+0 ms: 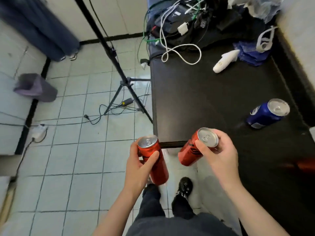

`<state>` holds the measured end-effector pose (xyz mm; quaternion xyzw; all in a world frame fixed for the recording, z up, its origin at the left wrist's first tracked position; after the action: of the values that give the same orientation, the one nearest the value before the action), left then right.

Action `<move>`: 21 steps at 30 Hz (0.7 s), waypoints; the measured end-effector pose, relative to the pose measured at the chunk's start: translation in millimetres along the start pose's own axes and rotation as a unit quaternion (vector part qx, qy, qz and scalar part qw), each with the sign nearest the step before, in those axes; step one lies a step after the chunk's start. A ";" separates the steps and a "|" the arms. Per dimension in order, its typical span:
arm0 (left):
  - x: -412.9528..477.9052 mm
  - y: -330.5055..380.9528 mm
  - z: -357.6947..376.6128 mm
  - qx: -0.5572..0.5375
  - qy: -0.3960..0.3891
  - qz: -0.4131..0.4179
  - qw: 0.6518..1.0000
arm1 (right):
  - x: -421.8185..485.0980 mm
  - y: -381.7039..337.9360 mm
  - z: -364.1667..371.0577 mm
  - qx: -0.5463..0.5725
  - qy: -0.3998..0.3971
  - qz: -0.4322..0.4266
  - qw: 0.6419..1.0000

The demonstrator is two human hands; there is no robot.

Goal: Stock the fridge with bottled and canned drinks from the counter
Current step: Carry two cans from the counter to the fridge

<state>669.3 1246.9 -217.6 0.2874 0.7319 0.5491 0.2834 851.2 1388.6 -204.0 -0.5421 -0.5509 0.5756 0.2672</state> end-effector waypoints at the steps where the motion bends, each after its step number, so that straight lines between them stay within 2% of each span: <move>1: -4.9 -4.7 -15.9 -0.001 0.028 -0.005 1.000 | -1.1 -1.8 13.9 0.000 -0.026 -0.007 1.000; 5: -26.1 -24.4 -79.4 -0.004 0.142 -0.023 0.990 | -8.3 -10.8 71.5 -0.035 -0.114 -0.038 0.992; 9: -48.0 -50.5 -147.8 -0.015 0.238 -0.045 0.970 | -24.6 -23.8 143.1 -0.078 -0.169 -0.072 0.980; 16: -99.6 -95.0 -300.8 -0.027 0.345 -0.079 0.935 | -96.7 -43.7 313.4 -0.130 -0.274 -0.106 0.947; 21: -142.9 -130.7 -426.2 -0.020 0.428 -0.095 0.898 | -165.9 -54.7 447.7 -0.148 -0.363 -0.140 0.909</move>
<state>440.0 838.9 -229.0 -0.0524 0.7953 0.6040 -0.0010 468.9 1097.9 -185.9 -0.2468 -0.7591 0.6009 0.0434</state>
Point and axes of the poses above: each hand's wrist, its own x-axis towards the middle knuckle, its own z-axis out of the palm, y = z × x, the point moved 4 cm from there along x, towards the middle knuckle, and after that the axes turned 10 degrees about z, right-handed, at the moved point
